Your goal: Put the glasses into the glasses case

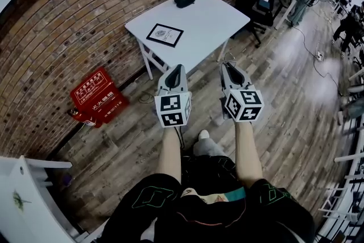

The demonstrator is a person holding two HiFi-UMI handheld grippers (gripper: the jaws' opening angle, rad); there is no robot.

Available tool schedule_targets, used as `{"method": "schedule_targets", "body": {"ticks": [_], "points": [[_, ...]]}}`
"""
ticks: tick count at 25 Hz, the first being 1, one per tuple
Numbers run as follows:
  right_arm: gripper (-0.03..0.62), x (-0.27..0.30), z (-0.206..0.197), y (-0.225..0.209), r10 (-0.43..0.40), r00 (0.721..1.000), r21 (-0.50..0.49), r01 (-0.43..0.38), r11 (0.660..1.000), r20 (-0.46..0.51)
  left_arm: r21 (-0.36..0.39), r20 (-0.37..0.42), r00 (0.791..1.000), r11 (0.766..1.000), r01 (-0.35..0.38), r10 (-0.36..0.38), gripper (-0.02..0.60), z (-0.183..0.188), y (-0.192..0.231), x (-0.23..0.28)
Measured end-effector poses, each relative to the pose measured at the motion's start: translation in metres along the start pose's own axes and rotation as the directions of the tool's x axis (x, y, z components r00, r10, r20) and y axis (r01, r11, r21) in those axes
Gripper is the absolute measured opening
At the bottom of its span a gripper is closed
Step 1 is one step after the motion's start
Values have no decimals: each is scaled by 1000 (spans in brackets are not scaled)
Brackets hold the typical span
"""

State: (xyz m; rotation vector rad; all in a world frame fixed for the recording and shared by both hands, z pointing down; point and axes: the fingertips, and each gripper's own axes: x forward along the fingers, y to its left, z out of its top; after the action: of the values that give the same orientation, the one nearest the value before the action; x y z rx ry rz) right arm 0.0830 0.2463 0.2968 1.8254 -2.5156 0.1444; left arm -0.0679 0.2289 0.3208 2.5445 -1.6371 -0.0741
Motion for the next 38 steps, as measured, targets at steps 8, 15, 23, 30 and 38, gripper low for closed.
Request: {"method": "schedule_targets", "body": {"ticks": [8,15,23,30,38], "points": [[49,33,-10,-25,19,1000,59,-18,998,-5,13,-27,1000,1000,-10,10,8,-11,4,34],[49,97,-31,-45,81,996,109,-77,991,-33,18,-85,994,998,-68,69,8,-33,31,87],[49,170,-70,-113,87,990,201,-62,978,-114,3,-208,974,996,-88,86,8,-83,35,178],[49,235,-83,-176,104,985,269,-64,961,-138,44,-264,958,994,-103,111,8,-94,37,261],[49,290,-61,-232,139,986,295,-106,949,-92,77,-247,961,991,-110,126,8,-78,27,335]]}}
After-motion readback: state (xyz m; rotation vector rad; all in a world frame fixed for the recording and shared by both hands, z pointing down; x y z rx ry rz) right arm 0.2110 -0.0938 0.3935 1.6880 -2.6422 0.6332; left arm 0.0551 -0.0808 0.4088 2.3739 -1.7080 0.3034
